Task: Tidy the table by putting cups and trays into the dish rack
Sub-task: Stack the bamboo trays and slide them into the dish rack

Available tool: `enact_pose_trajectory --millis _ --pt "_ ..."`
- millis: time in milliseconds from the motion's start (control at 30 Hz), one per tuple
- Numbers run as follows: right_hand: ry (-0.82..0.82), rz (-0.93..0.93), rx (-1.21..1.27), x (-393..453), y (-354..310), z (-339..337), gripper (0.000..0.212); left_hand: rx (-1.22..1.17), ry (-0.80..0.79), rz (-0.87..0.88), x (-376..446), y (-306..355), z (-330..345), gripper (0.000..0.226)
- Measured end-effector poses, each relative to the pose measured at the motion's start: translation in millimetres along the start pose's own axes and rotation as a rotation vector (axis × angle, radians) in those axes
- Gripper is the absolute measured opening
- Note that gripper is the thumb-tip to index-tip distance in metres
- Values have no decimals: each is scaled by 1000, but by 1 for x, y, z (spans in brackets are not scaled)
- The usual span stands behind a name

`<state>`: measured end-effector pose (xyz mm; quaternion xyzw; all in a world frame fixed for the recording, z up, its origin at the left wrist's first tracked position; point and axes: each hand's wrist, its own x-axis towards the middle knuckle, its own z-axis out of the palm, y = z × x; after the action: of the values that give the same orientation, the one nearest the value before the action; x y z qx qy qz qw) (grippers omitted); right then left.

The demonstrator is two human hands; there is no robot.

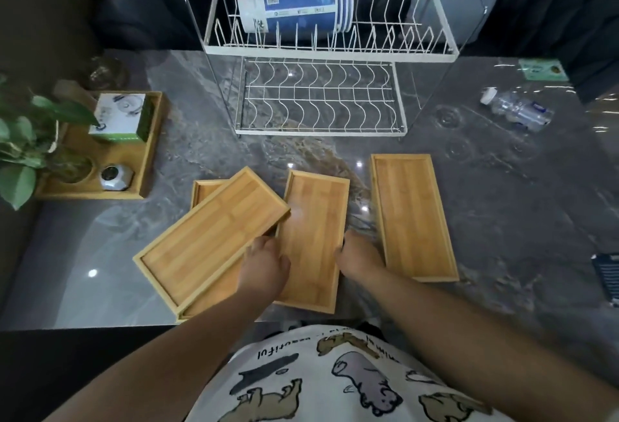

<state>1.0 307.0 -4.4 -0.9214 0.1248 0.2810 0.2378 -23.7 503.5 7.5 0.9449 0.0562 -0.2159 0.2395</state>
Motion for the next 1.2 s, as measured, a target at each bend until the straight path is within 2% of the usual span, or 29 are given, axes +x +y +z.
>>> enact_pose_trajectory --millis 200,433,567,733,900,1067,1200 --pt "21 42 66 -6 10 1 14 -5 -80 -101 14 7 -3 32" --pt "113 81 94 -17 22 0 10 -71 -154 -42 9 21 8 21" --pt "159 62 88 -26 26 -3 13 -180 -120 -27 5 21 10 24" --pt "185 36 93 -34 23 -6 14 -177 -70 -36 2 18 6 20" --pt "284 -20 194 -43 21 -16 14 -270 -10 2 -3 21 -4 18" --pt "365 -81 248 -44 39 -49 16 -313 31 86 -2 54 -7 21" --pt "449 -111 207 -37 70 -83 19 -319 49 133 5 99 3 15"
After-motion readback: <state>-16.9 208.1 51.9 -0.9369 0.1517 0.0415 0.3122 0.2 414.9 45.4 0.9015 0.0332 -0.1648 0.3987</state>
